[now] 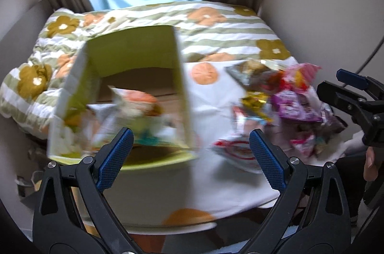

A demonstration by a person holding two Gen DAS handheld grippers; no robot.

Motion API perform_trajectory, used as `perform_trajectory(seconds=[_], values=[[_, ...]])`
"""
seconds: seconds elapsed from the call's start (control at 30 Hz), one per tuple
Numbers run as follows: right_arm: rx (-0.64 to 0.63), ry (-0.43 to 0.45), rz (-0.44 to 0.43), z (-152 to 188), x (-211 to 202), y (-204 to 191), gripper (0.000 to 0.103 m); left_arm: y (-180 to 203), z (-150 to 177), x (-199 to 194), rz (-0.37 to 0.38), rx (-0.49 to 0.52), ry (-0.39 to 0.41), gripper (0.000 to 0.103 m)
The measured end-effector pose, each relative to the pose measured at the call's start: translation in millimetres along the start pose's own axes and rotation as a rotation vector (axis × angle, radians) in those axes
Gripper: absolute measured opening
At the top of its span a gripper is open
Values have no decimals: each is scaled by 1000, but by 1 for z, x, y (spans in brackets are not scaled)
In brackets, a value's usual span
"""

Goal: Organize snacks
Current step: 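Grasp the shrimp flakes bag with left tool while right tool grasps pink bread bag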

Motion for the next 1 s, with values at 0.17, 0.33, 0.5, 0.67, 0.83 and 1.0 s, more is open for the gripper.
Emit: perform_trajectory(seconds=[0.17,0.33,0.5,0.67,0.83,1.0], values=[[-5,-49,23,43,-7,47,103,59,16,21,-2,36,-6,96],[-17,-113,44,85,4,75,103,92,28,53,-12,68,-43,96],[16,-157,68,129,22,94,103,103,33,91,-61,151,-61,96],[24,-187,107,158,42,95,103,102,37,123,-67,180,-69,96],[48,-179,86,177,58,84,103,101,47,151,-56,228,-100,96],[62,-173,100,190,69,79,103,101,62,170,-27,265,-153,96]])
Point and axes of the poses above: each gripper's, at about its wrist camera, not at the fingertips, and x roughly the way its jaws point, y to its right, z to its underside, the point moved 10 cm from there along x, roughly the way its jaws point, and after that the axes turned 7 degrees about -x, right-handed, at the moved point
